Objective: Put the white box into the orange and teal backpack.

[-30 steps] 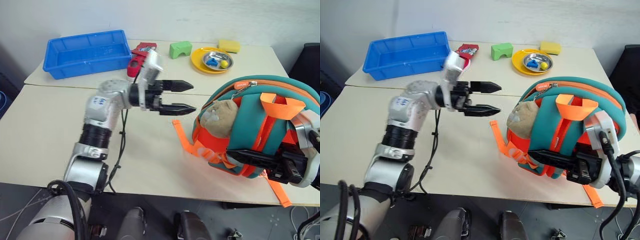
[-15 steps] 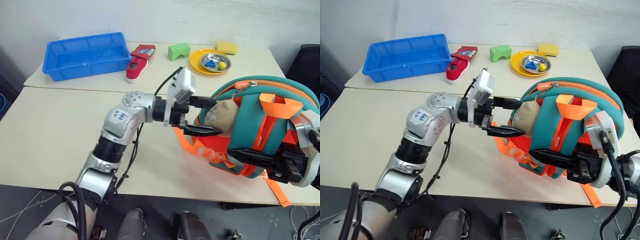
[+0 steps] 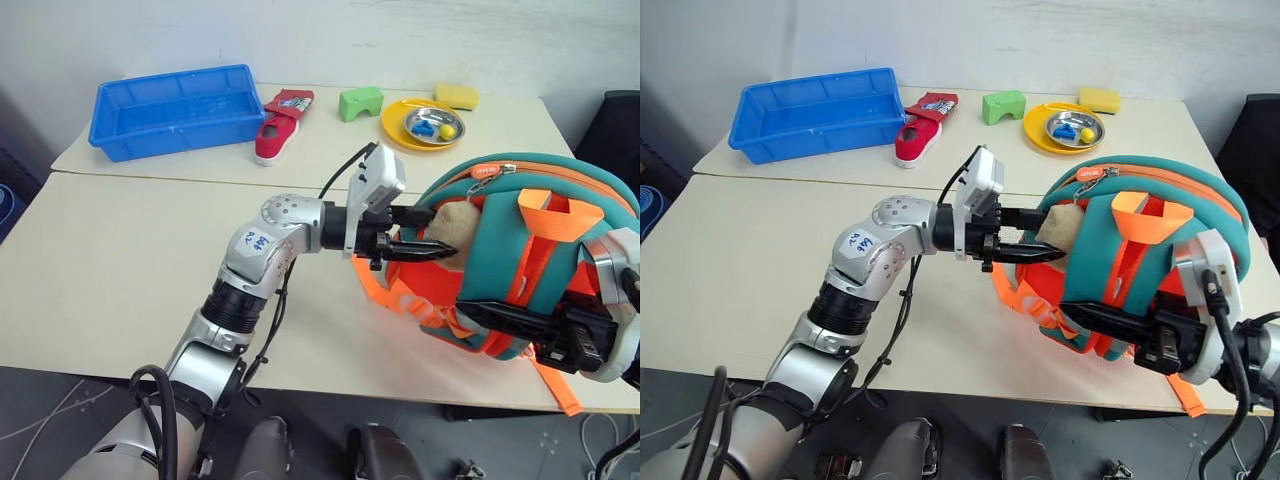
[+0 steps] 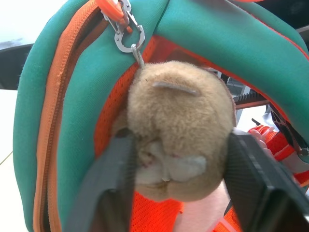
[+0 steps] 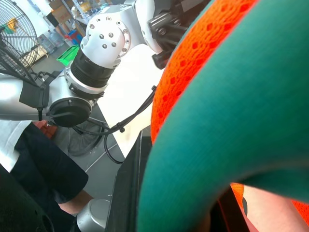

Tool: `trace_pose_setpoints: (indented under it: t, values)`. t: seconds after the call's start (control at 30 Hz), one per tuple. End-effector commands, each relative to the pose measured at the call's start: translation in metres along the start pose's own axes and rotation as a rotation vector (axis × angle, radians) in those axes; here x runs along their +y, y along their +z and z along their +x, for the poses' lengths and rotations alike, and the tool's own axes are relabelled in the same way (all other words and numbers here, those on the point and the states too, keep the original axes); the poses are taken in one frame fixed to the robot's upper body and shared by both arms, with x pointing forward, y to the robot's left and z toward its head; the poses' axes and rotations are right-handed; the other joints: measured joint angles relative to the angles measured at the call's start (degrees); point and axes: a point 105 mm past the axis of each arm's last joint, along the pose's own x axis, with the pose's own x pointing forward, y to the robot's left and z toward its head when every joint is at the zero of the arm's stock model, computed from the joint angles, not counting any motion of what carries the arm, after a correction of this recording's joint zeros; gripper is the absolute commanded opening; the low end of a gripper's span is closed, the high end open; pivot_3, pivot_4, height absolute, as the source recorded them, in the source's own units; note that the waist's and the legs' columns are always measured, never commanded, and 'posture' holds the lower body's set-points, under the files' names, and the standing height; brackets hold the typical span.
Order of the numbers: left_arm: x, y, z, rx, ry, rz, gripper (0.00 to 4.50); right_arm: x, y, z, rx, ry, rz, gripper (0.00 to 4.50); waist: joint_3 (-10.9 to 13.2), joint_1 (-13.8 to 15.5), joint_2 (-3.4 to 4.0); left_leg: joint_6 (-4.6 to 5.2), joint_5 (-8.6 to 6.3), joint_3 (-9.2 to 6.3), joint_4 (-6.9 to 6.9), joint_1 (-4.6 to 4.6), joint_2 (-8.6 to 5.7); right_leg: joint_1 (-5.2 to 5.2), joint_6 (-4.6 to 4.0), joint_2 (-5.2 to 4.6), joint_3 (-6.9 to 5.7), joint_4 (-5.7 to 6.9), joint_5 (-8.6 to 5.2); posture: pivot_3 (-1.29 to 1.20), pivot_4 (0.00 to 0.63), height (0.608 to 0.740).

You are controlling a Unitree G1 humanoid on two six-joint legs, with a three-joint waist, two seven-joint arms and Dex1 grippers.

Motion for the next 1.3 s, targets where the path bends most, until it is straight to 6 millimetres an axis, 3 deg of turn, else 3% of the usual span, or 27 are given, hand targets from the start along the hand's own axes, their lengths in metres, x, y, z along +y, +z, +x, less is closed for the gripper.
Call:
trace_pose_setpoints:
  t: [0.03,0.2,0.37,0.43,0.57,0.7,0.83,1.0,1.1,1.23,1.3]
  values:
    - [0.005,0.006,-0.005,0.0,0.009,0.034,1.3,0.005,0.011,-0.005,-0.036,0.003,-0.056,0.0,0.0,0.0,0.0,0.01,0.0,0.0,0.0,0.0,0.0,0.0,0.0,0.0,0.0,0.0,0.0,0.0,0.15,0.74]
    - [0.025,0.009,-0.041,0.058,0.088,0.063,0.57,0.001,0.009,-0.012,-0.031,-0.026,-0.062,0.0,0.0,-0.17,0.0,0.0,0.0,0.01,-0.02,0.02,0.0,0.0,0.0,0.02,0.0,0.0,0.0,0.0,0.15,0.74]
    - [0.048,0.007,-0.098,0.174,0.18,0.113,0.57,-0.001,0.01,-0.021,-0.055,-0.036,-0.047,0.0,0.0,-0.52,0.01,0.01,-0.02,0.02,-0.12,0.08,0.02,0.0,-0.01,0.03,0.01,-0.02,0.0,0.0,0.15,0.74]
    - [0.051,0.003,-0.112,0.216,0.192,0.125,0.57,-0.001,0.01,-0.023,-0.06,-0.035,-0.046,0.0,0.0,-0.55,0.01,0.0,-0.01,0.02,-0.16,0.08,0.01,-0.01,-0.01,0.02,0.0,-0.05,0.0,0.0,0.15,0.74]
    - [0.049,-0.034,-0.135,0.412,0.16,0.163,0.57,-0.004,-0.005,-0.024,0.004,-0.066,-0.089,0.0,0.0,-0.44,0.0,0.02,-0.03,0.03,-0.17,0.07,0.01,-0.01,0.0,-0.01,0.0,-0.1,0.0,0.0,0.15,0.74]
    - [0.046,-0.074,-0.13,0.518,0.13,0.188,0.57,-0.01,-0.006,-0.026,-0.022,-0.093,-0.104,0.0,0.0,-0.21,0.01,0.11,-0.09,0.05,-0.18,0.07,0.0,-0.01,-0.01,-0.04,0.02,-0.11,0.0,0.0,0.15,0.74]
    - [0.041,-0.108,-0.092,0.507,0.117,0.197,0.57,-0.015,-0.002,-0.024,-0.048,-0.119,-0.143,0.0,0.01,0.0,0.0,0.22,-0.15,0.04,-0.16,0.06,0.0,-0.01,0.0,-0.08,0.0,-0.08,0.0,0.0,0.15,0.74]
    - [0.034,-0.124,-0.068,0.504,0.105,0.215,0.57,-0.021,0.002,-0.019,-0.065,-0.147,-0.181,0.0,0.0,-0.01,0.01,0.25,-0.16,0.05,-0.14,0.07,0.0,-0.01,0.0,-0.09,-0.01,-0.05,0.0,0.0,0.15,0.74]
    - [0.038,-0.122,-0.078,0.505,0.148,0.158,0.57,-0.027,-0.003,-0.019,-0.025,-0.183,-0.194,0.0,-0.02,0.16,0.04,0.24,-0.16,0.04,-0.13,0.1,-0.01,0.02,0.0,-0.1,-0.02,-0.03,0.0,0.0,0.15,0.74]
    - [0.039,-0.104,-0.108,0.465,0.171,0.058,1.77,-0.051,-0.021,-0.035,0.117,-0.328,-0.194,1.24,-0.02,-0.16,0.04,0.24,-0.16,0.04,-0.1,0.1,-0.01,0.04,0.0,-0.11,-0.02,-0.03,0.0,0.0,0.15,0.74]
    - [0.035,-0.092,-0.124,0.434,0.167,0.022,2.41,-0.054,-0.017,-0.048,0.125,-0.362,-0.213,1.91,-0.02,-0.85,0.04,0.22,-0.15,0.05,-0.18,0.11,0.02,0.0,-0.01,-0.07,-0.01,-0.04,0.0,0.0,0.15,0.74]
